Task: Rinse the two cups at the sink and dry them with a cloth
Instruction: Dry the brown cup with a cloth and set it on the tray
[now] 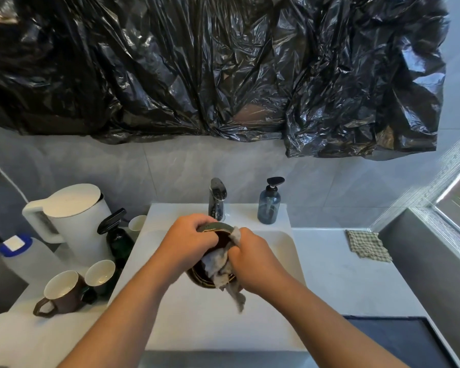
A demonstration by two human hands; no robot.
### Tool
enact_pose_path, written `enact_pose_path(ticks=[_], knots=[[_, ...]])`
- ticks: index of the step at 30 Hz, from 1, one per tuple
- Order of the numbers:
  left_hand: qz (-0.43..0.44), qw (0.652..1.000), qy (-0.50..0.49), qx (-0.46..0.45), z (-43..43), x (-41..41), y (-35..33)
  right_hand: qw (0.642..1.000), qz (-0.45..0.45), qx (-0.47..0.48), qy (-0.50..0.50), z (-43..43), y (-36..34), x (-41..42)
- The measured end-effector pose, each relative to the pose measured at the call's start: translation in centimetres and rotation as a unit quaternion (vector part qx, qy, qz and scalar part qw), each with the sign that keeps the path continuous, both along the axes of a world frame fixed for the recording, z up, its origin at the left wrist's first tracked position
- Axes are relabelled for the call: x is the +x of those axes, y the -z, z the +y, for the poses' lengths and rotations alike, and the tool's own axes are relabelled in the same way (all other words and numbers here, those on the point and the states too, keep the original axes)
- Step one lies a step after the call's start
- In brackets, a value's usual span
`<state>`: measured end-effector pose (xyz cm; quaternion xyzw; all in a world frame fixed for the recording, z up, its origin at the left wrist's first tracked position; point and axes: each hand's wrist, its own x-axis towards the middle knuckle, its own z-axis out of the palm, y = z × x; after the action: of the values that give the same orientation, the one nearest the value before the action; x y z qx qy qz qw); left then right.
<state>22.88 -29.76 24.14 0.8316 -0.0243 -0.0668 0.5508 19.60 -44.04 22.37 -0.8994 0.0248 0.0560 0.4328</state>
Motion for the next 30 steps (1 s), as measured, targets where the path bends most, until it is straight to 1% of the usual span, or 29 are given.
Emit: enact_pose_path(ticks=[1,3,6,9,10,11,12,13,15,17,18,19,21,23,26,30], knots=[[-0.005,1.0,0.013,0.018,0.0,0.2,-0.3,1.0,-0.006,-0.009,-0.005,0.1,-0.2,-0.1],[-0.023,1.0,-0.01,-0.001,-0.3,-0.1,-0.2,1.0,-0.017,-0.011,0.003,0.0,-0.5,-0.1],[-0.036,0.99,-0.088,-0.104,-0.9,-0.8,0.5,1.0,-0.013,0.016,0.014,0.0,-0.6,-0.1],[-0.022,0.96,-0.179,-0.214,-1.9,-1.3,1.1,0.996,-0.001,0.07,0.052,0.4,-0.2,-0.1],[-0.019,0.952,-0.198,-0.231,-2.2,-1.5,1.3,0.995,0.0,0.082,0.061,0.5,0.0,-0.1],[-0.017,0.951,-0.205,-0.229,-2.3,-1.8,1.3,0.994,0.002,0.089,0.065,0.5,0.2,-0.1],[-0.018,0.958,-0.199,-0.204,-2.2,-1.9,1.3,0.994,0.004,0.09,0.061,0.4,0.2,-0.1],[-0.019,0.971,-0.176,-0.158,-2.0,-1.8,1.0,0.995,0.006,0.089,0.053,0.2,0.3,-0.2],[-0.007,0.995,-0.088,-0.045,-1.0,-1.2,0.0,0.998,0.005,0.061,0.024,-0.1,0.2,-0.4],[0.003,0.999,-0.003,0.049,-0.4,-0.9,-1.2,1.0,-0.008,0.012,-0.018,-0.1,-0.1,-0.7],[-0.001,0.997,0.018,0.073,-0.4,-0.9,-1.5,0.999,-0.017,-0.006,-0.033,0.0,-0.3,-0.9],[-0.009,0.997,0.018,0.077,-0.4,-0.9,-1.5,0.999,-0.023,-0.017,-0.038,0.1,-0.3,-0.9],[-0.016,0.999,-0.018,0.036,-0.7,-1.3,-1.2,0.999,-0.035,-0.026,-0.024,0.1,-0.1,-0.8],[-0.015,0.997,-0.07,-0.026,-1.0,-1.7,-0.5,0.999,-0.037,-0.024,0.007,0.1,0.2,-0.7],[-0.015,0.98,-0.159,-0.117,-1.8,-2.1,0.2,0.997,-0.032,0.019,0.069,0.3,0.3,-0.7],[-0.027,0.953,-0.233,-0.189,-2.8,-2.5,0.6,0.987,-0.034,0.097,0.125,0.9,0.4,-0.9]])
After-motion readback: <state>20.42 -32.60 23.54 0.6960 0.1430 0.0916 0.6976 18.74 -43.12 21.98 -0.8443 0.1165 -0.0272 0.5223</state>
